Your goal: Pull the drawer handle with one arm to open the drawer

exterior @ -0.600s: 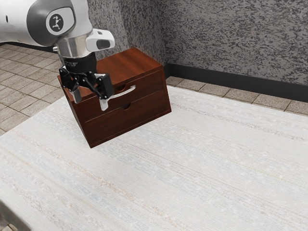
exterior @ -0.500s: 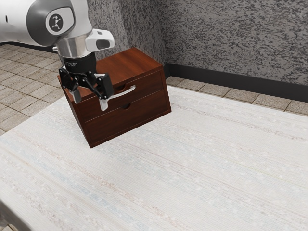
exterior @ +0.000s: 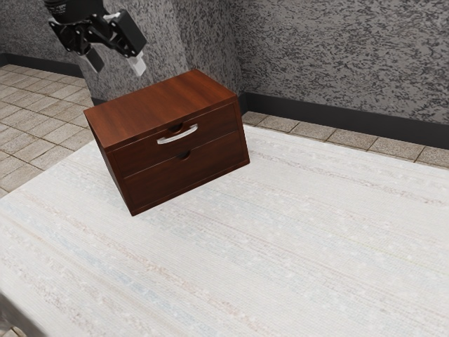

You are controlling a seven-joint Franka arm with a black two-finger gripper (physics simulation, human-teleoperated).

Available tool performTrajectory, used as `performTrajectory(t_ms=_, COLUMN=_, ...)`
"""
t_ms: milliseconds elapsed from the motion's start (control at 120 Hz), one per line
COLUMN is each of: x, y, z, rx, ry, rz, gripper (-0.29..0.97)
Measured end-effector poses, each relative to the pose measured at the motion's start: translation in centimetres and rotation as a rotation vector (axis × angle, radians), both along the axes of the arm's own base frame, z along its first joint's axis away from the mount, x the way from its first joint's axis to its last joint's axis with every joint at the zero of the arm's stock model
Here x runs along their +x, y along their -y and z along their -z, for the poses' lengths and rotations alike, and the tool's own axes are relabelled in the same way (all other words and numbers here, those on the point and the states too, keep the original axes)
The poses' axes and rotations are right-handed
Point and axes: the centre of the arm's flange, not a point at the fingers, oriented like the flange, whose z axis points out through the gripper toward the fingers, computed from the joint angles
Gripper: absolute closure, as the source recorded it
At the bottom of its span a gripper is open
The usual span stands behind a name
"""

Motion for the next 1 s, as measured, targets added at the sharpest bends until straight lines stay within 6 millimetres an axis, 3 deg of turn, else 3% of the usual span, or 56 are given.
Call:
performTrajectory(t_ms=300, x=0.8, y=0.3, z=2.7, rx=-0.066, ry=-0.085, rz=0.020, gripper=0.00)
performTrajectory(t_ms=467, x=3.1, y=2.1, z=4.3, rx=-0.085, ry=-0.082, rz=0.049, gripper=0.00)
performTrajectory(t_ms=733, x=4.4, y=1.9, z=6.5, rx=-0.130, ry=-0.102, rz=0.055, gripper=0.00)
performTrajectory(t_ms=792, x=4.2, y=3.0, z=6.9, rx=-0.120, ry=-0.120, rz=0.076, gripper=0.00)
performTrajectory(t_ms=833, x=4.7, y=6.1, z=9.9, rx=-0.089, ry=-0.195, rz=0.124, gripper=0.00)
performTrajectory(t_ms=867, x=4.2, y=9.0, z=11.9, rx=-0.071, ry=-0.246, rz=0.173, gripper=0.00)
performTrajectory(t_ms=933, x=-1.5, y=13.7, z=14.5, rx=-0.104, ry=-0.332, rz=0.304, gripper=0.00)
performTrajectory(t_ms=950, x=-2.9, y=13.8, z=15.0, rx=-0.112, ry=-0.347, rz=0.315, gripper=0.01)
performTrajectory(t_ms=1000, x=-5.5, y=11.4, z=17.0, rx=-0.109, ry=-0.377, rz=0.275, gripper=0.00)
